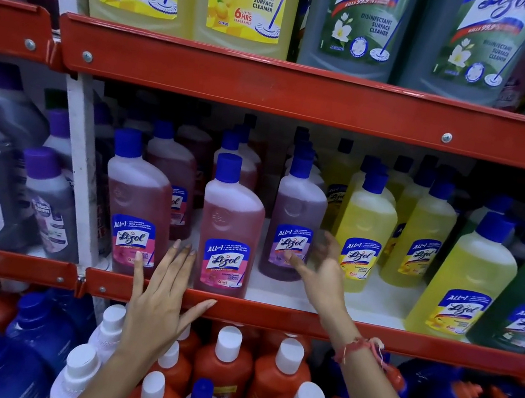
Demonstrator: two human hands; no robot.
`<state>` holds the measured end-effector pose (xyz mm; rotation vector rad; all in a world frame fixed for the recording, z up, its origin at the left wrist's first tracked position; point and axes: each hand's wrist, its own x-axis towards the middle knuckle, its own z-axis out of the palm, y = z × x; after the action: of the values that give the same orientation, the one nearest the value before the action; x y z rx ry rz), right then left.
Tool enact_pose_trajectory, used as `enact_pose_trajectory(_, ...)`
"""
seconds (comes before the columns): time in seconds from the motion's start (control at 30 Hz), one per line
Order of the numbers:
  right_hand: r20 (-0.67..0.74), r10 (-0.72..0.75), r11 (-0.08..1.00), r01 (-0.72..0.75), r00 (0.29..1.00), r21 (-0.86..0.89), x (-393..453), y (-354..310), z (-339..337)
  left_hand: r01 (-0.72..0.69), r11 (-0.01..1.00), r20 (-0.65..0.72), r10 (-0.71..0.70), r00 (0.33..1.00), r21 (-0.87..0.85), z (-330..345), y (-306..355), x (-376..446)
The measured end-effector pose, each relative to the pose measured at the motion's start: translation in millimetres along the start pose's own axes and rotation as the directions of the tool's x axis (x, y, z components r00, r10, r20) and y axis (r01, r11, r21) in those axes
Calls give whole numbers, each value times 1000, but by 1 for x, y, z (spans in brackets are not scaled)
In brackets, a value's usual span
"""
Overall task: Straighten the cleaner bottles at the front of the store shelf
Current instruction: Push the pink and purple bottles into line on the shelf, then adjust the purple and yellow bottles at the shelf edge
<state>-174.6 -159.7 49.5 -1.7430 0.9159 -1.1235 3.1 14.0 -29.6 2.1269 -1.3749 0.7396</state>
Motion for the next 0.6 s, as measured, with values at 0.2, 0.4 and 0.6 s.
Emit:
enact_pose_trajectory(0.2, 166, 135, 962, -169, 977, 216, 19, 6, 2, 6, 1000, 15, -6, 1000, -8, 0, 0, 1)
enact_pose_trajectory(0.4, 243, 109, 966, -160, 964, 203, 13, 6, -12, 4, 1000, -6, -4, 1000, -7, 3, -1, 1)
enact_pose_trajectory(0.6, 298, 65, 982, -114, 952, 150, -3, 8, -22, 14, 1000, 6, -14, 1000, -22, 2, -1, -1)
